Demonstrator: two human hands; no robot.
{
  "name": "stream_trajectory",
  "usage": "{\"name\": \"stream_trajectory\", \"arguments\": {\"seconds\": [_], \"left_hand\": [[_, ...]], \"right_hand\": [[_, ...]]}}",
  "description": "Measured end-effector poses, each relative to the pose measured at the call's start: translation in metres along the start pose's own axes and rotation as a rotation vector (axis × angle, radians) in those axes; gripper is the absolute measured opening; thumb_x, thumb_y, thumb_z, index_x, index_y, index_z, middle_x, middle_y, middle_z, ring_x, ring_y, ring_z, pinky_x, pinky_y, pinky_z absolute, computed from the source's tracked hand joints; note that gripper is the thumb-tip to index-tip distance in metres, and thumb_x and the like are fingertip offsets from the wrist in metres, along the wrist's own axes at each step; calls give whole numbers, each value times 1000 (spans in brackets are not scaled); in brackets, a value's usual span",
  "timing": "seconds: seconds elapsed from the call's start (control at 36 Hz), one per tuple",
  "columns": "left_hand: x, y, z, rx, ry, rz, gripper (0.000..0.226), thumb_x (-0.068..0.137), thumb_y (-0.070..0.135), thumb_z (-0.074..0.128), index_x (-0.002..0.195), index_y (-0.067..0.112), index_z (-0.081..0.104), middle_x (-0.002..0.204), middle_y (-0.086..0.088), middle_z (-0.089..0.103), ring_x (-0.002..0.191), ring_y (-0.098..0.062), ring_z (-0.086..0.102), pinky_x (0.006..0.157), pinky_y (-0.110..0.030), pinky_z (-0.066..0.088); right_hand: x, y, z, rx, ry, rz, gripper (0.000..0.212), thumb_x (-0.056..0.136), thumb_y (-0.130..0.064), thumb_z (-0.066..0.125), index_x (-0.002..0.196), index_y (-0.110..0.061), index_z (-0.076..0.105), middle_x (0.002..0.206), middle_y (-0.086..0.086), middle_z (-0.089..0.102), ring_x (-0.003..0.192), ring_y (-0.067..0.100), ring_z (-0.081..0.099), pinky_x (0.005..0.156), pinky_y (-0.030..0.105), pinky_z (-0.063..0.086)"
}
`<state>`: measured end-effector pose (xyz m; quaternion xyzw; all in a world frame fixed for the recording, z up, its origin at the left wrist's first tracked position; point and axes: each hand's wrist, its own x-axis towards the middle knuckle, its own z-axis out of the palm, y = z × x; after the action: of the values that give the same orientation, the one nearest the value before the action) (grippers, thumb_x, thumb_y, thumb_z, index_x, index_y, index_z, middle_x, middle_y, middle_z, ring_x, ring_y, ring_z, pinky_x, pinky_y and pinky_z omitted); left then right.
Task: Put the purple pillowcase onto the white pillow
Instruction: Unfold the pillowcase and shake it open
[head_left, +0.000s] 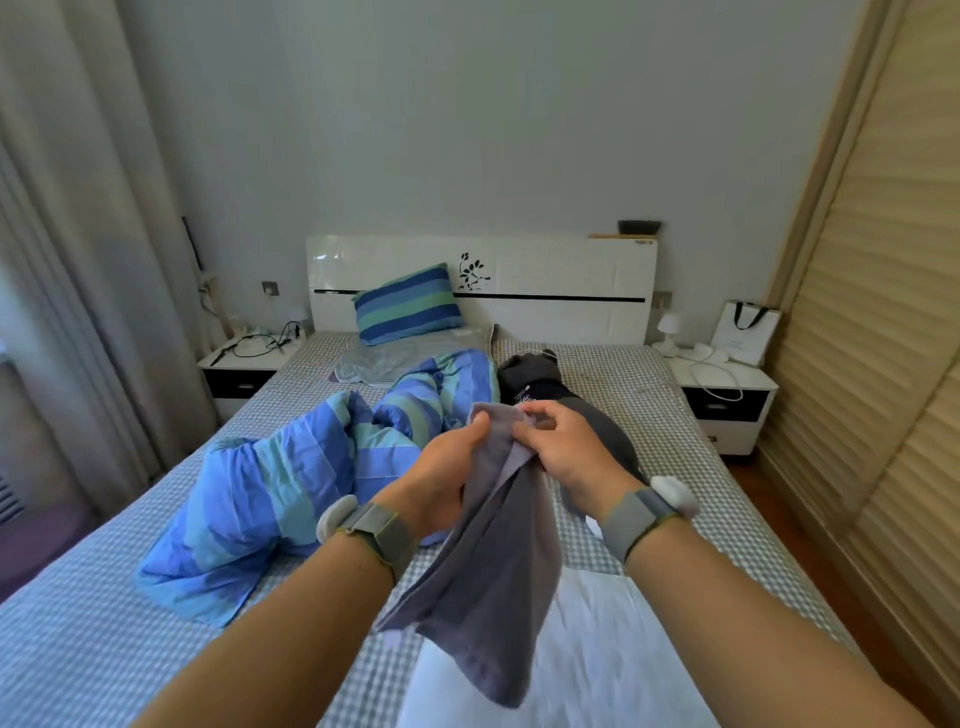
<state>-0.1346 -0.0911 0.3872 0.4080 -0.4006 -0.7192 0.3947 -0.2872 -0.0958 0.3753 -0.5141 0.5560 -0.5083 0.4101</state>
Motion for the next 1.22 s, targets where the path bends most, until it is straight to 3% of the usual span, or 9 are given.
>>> {"name": "stream_trajectory", "arguments": {"seconds": [0.22, 0.39, 0.53, 0.64, 0.75, 0.86, 1.0, 1.11, 1.22], "left_hand": [[8, 42, -76, 431, 557, 234, 76, 89, 71, 38, 128, 10, 61, 123, -10, 66, 110, -28, 63, 100, -44, 50], [-7, 83, -136, 825, 821, 324, 61, 105, 49, 29, 117, -1, 62, 124, -28, 61, 116, -42, 56, 98, -45, 43], [-5, 85, -117, 918, 587, 291, 71, 91, 70, 38, 91, 6, 70, 96, -14, 72, 96, -34, 67, 88, -43, 53], [4, 72, -69, 620, 316, 128, 54, 92, 58, 54, 93, 7, 69, 89, -13, 71, 80, -29, 69, 81, -47, 56], [7, 59, -20, 390, 250, 71, 34, 105, 34, 47, 80, 12, 56, 53, -2, 56, 40, -13, 51, 44, -22, 44], [8, 59, -9, 190, 288, 80, 26, 105, 25, 47, 98, 4, 60, 77, -12, 66, 49, -18, 65, 45, -27, 54], [5, 65, -1, 198, 223, 86, 31, 105, 25, 45, 101, -1, 62, 84, -21, 70, 71, -29, 70, 63, -38, 63], [2, 69, -2, 190, 216, 128, 33, 105, 23, 43, 104, -3, 63, 82, -19, 72, 70, -27, 72, 63, -35, 61], [-2, 70, 0, 221, 175, 113, 35, 105, 21, 39, 97, -2, 63, 85, -22, 74, 75, -32, 74, 72, -39, 61]], "right_hand": [[15, 40, -78, -526, 392, 63, 27, 84, -2, 55, 101, -15, 71, 108, 13, 68, 99, 33, 62, 79, 30, 46], [12, 79, -126, -737, 464, 224, 20, 88, -7, 52, 93, -21, 65, 117, 19, 56, 80, 32, 51, 71, 33, 42], [12, 71, -95, -885, 389, 227, 47, 86, -15, 59, 133, -16, 55, 132, 22, 46, 114, 42, 51, 96, 43, 44], [7, 28, -30, -690, 233, -56, 7, 87, -28, 56, 87, -25, 62, 95, 9, 66, 90, 34, 62, 79, 40, 51], [-14, -10, 28, -222, -80, -70, 38, 79, -60, 65, 90, -25, 55, 83, 2, 65, 71, 26, 65, 73, 50, 59], [-17, -12, 34, -338, -97, -167, 72, 63, -65, 73, 120, -27, 50, 110, -6, 63, 97, 10, 64, 85, 36, 54], [-10, 0, 27, -272, 13, -176, 36, 82, -24, 63, 119, -27, 62, 103, -9, 71, 94, 7, 66, 90, 39, 53], [-7, -3, 29, -104, -8, -116, 58, 84, -41, 70, 134, -29, 46, 106, -8, 70, 96, 7, 67, 88, 36, 55], [-6, -12, 35, -248, 44, -201, 26, 92, -39, 58, 113, -23, 56, 95, -2, 70, 84, 11, 64, 75, 33, 50]]}}
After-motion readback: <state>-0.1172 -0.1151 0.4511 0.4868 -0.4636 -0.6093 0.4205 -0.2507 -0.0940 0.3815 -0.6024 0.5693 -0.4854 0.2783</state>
